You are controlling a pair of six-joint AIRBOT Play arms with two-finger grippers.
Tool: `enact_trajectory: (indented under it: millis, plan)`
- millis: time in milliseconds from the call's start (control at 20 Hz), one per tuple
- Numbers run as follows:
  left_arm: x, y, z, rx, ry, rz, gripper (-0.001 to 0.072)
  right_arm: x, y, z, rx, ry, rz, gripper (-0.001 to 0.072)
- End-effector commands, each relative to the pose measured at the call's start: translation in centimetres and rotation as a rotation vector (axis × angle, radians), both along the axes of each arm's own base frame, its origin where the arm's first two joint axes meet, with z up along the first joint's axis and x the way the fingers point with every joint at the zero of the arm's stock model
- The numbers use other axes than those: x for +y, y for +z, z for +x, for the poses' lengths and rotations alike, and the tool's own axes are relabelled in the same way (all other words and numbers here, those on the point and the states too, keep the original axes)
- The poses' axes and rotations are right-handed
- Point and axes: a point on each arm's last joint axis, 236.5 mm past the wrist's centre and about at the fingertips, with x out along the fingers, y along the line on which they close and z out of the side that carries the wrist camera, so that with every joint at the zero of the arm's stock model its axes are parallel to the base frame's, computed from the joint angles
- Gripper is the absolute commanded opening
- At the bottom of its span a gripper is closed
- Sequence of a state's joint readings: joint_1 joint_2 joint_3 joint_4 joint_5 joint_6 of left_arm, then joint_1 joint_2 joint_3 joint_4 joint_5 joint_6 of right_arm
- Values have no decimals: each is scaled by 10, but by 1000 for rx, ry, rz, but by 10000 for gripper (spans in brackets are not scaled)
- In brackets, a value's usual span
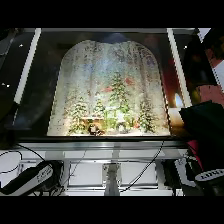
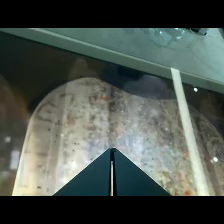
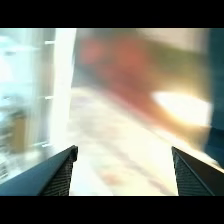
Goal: Fold the clothes and pants, and hang the long-sleeved shirts on hangers.
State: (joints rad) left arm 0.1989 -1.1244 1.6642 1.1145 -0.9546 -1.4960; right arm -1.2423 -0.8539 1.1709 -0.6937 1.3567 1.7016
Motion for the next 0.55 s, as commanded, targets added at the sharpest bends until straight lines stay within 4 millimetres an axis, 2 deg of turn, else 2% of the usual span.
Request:
enact_trajectory:
  millis: [0,150,250,400,500]
  plan:
    - [0,0,0,-1,0,0,25,37,83,44,-268,143,-100,646]
    - [0,0,0,-1,1,1,25,72,108,62,-310,248,-153,644]
    - [0,0,0,-1,0,1,25,93,117,72,-335,303,-166,640]
    - [0,0,0,-1,1,1,25,113,118,83,-341,354,-176,640]
    - [0,0,0,-1,1,1,25,117,115,87,-327,364,-198,640]
